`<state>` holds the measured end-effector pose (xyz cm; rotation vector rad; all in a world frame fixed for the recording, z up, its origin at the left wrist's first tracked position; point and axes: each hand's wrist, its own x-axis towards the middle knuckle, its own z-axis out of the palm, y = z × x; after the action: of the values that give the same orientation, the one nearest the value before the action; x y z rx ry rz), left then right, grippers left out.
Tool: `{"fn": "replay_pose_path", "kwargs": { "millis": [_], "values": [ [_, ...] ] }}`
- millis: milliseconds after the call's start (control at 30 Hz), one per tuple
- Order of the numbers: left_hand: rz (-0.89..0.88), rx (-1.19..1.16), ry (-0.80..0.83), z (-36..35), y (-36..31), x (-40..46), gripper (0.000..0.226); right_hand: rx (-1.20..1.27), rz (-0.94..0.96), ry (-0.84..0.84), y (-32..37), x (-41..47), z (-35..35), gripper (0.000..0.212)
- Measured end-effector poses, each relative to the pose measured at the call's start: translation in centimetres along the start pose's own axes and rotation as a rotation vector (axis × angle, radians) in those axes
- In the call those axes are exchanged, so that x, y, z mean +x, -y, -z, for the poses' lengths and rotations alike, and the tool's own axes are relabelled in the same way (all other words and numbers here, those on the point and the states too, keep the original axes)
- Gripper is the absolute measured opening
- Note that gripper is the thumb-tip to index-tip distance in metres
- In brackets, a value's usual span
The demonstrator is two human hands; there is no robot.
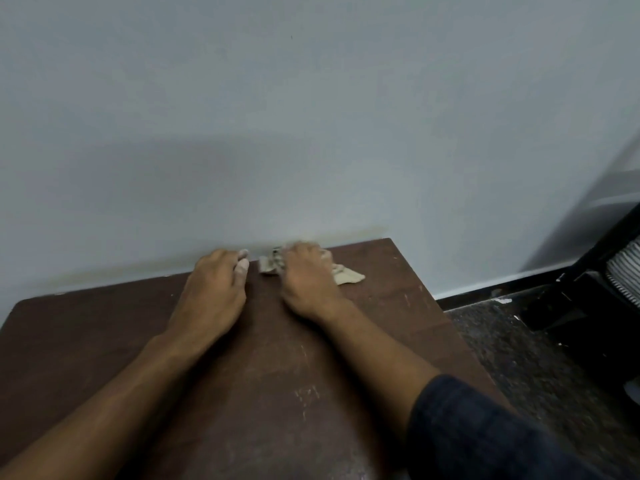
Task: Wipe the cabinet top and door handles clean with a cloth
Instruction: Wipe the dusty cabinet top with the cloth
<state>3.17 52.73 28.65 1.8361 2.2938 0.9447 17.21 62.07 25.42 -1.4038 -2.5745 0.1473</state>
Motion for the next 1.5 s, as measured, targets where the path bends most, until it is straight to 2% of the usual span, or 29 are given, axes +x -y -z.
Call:
{"fn": "replay_pose_path", "kwargs": {
  "millis": [133,233,300,367,500,567,633,700,767,800,867,1000,1033,1100,1200,1333,1400,1500],
  "values": [
    [0.008,-0.022,-0.036,1.0,0.3,0.5,0.029,0.048,0.137,-0.030,5.7,-0.3,-1.3,0.050],
    [0.011,-0.020,-0.010,1.3,0.8,0.2,0.029,0.175,0.343,-0.053,4.6,-0.7,-1.7,0.046],
    [-0.006,-0.004,0.024,1.3,1.1,-0.1,0.030,0.188,0.417,-0.046,2.0,-0.9,-1.7,0.044],
    [0.011,-0.002,0.054,1.2,1.3,-0.3,0.030,0.175,0.368,-0.045,-1.7,-1.4,-0.8,0.044],
    [0.047,-0.018,0.126,1.5,1.4,-0.8,0.032,0.149,0.121,-0.103,-9.7,-3.0,1.2,0.043],
    [0.025,-0.003,0.162,1.5,1.4,-1.2,0.033,0.122,-0.014,-0.121,-10.8,-3.2,1.6,0.043],
    [-0.026,0.029,0.179,1.2,1.1,-1.6,0.033,0.105,-0.122,-0.116,-8.6,-3.2,1.7,0.040],
    [-0.076,0.040,0.183,0.7,0.2,-1.7,0.032,0.146,-0.047,-0.084,-5.1,-3.7,1.5,0.039],
    [-0.116,0.038,0.185,0.2,-1.0,-1.7,0.032,0.175,0.161,-0.032,-3.3,-5.0,0.9,0.043],
    [-0.127,0.041,0.192,0.0,-1.5,-1.7,0.032,0.174,0.240,-0.008,-3.6,-5.4,1.1,0.045],
    [-0.145,0.050,0.209,0.0,-2.2,-1.9,0.032,0.171,0.250,-0.011,-6.5,-5.2,1.9,0.043],
    [-0.129,0.034,0.155,1.2,-1.6,-2.3,0.033,0.105,-0.150,-0.117,-11.4,-4.3,2.7,0.039],
    [-0.110,0.027,0.140,1.7,-1.2,-2.3,0.033,0.088,-0.213,-0.124,-10.7,-4.2,2.6,0.041],
    [-0.063,0.011,0.118,2.5,-0.2,-2.1,0.034,0.129,-0.211,-0.100,-6.4,-4.1,2.0,0.046],
    [-0.007,-0.011,0.045,3.6,1.4,-1.5,0.032,0.163,-0.030,-0.053,3.2,-3.8,0.5,0.061],
    [0.049,-0.025,-0.063,4.6,3.4,-1.8,0.028,0.167,0.301,-0.011,13.1,-3.9,-1.7,0.055],
    [0.050,-0.009,-0.033,4.5,4.1,-2.2,0.027,0.212,0.371,0.045,13.2,-3.8,-1.9,0.057],
    [-0.020,0.025,0.049,3.3,3.4,-2.8,0.026,0.202,0.347,-0.024,8.9,-3.2,-1.4,0.043]
  ]
}}
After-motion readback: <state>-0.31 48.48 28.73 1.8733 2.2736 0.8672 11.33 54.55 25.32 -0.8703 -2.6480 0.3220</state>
